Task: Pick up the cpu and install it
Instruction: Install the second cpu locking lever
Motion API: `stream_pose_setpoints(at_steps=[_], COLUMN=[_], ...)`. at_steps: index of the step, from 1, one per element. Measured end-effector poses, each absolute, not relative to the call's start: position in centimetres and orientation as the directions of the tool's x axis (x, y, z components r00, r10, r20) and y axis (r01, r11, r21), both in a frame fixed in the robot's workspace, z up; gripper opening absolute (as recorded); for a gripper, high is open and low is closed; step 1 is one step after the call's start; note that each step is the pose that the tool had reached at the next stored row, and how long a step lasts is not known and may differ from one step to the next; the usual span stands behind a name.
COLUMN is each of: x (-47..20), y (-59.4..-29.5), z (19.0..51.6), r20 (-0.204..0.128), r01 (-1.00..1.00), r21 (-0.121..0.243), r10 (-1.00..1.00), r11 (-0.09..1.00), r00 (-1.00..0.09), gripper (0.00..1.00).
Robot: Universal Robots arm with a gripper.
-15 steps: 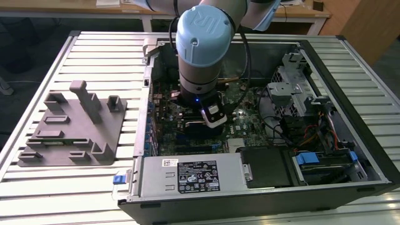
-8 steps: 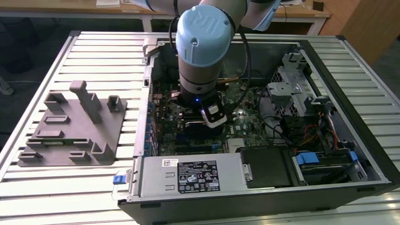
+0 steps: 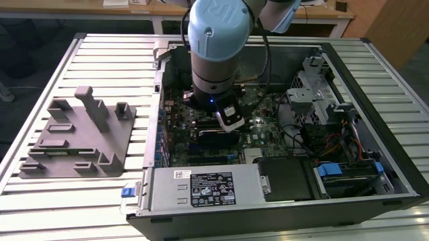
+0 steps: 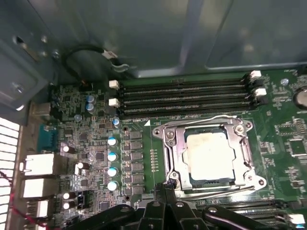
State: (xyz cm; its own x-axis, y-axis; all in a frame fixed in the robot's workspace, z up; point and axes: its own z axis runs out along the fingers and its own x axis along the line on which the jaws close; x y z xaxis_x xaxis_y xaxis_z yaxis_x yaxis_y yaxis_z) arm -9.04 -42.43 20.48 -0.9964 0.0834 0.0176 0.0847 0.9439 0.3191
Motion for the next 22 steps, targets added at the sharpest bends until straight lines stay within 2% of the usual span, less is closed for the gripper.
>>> stream_pose_setpoints(at_steps=[6, 15, 22], x=[-9.0, -8.9, -8.0], y=[-42.3, -42.0, -41.2], z=[22.2, 23.2, 23.2], r20=[0.017, 0.011, 0.009], r01=[0.089, 0.109, 0.118], r21=[0.314, 0.252, 0.239], r10=[0.088, 0.110, 0.119], r11=[0.945, 0.962, 0.964], r00=[-0.996, -0.994, -0.993], gripper=[0.11, 0.11, 0.11])
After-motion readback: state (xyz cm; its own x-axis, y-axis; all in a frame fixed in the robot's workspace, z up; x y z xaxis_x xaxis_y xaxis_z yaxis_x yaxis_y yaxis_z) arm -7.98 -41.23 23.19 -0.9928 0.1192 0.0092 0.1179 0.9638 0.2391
